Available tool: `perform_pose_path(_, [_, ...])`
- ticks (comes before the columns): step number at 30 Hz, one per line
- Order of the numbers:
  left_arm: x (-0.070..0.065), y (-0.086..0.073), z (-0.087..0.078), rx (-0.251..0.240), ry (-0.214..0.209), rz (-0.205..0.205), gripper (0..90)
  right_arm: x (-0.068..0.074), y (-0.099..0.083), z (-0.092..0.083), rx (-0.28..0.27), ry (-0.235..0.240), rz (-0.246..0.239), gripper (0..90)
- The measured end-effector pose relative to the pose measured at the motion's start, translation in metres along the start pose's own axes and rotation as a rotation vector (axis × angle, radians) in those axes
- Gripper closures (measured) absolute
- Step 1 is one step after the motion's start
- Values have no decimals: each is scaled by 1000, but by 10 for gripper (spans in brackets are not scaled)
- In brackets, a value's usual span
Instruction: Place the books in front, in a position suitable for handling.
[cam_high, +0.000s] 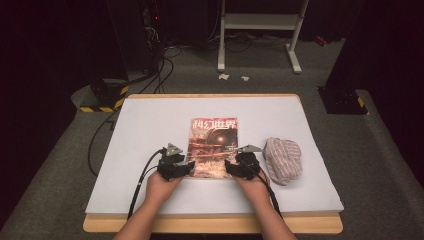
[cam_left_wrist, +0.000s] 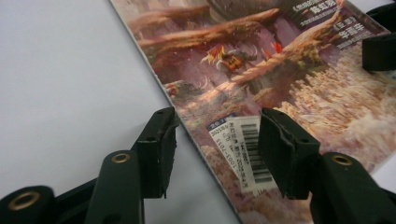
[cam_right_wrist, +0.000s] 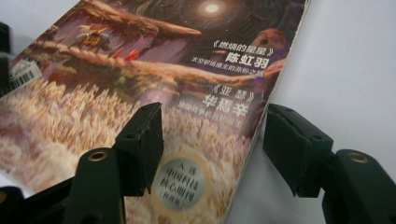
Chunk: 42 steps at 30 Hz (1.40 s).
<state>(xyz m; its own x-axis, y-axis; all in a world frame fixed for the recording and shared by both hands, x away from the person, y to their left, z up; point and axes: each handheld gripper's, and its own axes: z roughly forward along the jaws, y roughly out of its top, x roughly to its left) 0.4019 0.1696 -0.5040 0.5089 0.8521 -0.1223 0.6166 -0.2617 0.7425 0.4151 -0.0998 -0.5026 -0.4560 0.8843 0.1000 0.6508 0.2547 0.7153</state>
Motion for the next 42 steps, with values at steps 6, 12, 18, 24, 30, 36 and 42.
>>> perform_pose_path(6, [-7, -4, -1, -15, 3, 8, 506, 1, -2, -3, 7, 6, -12, 398])
perform_pose_path(12, [-16, -13, -14, 0, -6, 57, 526, 5, -12, -13, 7, 16, -23, 422])
perform_pose_path(18, [-27, -24, -25, -6, 15, 109, 553, 10, -23, -21, -5, 21, -24, 427])
perform_pose_path(24, [-27, -27, -27, -14, 4, 95, 554, 13, -32, -30, -3, 42, -40, 439])
perform_pose_path(30, [-31, -31, -31, -12, 10, 100, 554, 16, -37, -34, -7, 44, -40, 440])
perform_pose_path(36, [-35, -37, -37, -11, 4, 107, 553, 20, -43, -40, -3, 52, -50, 439])
perform_pose_path(42, [-40, -45, -45, -13, -6, 102, 557, 24, -51, -49, 10, 66, -67, 441])
